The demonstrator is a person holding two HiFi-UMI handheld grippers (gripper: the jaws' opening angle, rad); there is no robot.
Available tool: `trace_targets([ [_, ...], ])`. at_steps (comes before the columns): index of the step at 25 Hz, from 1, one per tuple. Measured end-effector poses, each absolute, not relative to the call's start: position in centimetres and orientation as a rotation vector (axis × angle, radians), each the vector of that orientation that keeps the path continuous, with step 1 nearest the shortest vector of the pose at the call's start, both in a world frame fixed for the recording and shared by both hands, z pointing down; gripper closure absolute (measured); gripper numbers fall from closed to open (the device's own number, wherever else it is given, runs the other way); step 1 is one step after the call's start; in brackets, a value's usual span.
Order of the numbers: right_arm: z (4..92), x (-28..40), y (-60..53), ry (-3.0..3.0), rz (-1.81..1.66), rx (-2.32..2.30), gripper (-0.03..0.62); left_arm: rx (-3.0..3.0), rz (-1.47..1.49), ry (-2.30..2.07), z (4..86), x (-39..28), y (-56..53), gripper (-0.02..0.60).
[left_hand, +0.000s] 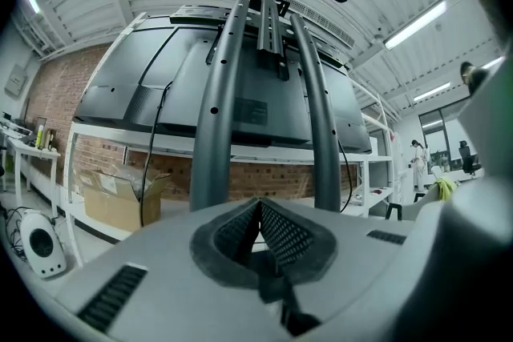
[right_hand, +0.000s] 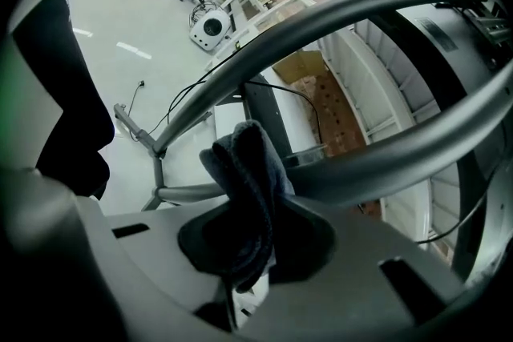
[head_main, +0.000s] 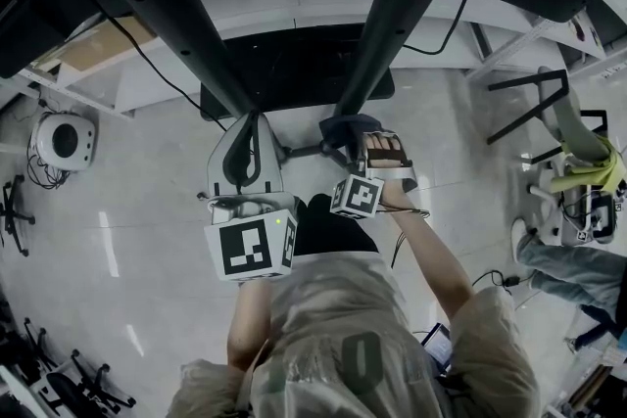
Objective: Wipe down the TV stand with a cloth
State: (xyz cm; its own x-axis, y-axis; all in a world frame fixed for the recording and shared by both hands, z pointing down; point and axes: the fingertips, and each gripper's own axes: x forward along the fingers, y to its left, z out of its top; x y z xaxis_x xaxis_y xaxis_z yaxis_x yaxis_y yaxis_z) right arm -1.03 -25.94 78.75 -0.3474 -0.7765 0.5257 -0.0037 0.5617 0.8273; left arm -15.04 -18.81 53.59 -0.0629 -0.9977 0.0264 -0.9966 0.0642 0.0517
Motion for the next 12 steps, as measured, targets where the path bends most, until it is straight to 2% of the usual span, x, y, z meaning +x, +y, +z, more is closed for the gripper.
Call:
trace_targets([
  [6, 78.5, -0.8, -25.8, -1.755, -0.864, 0.639, 0.537, 2.111, -0.029, -2.249, 52.1, -15.3, -18.8, 0.566],
  [12, 68.9, -0.6, -25.1, -1.835, -0.798, 0.708, 0.537, 2.055, -0.034, -2.265, 44.8, -16.2, -18.1, 0.566],
])
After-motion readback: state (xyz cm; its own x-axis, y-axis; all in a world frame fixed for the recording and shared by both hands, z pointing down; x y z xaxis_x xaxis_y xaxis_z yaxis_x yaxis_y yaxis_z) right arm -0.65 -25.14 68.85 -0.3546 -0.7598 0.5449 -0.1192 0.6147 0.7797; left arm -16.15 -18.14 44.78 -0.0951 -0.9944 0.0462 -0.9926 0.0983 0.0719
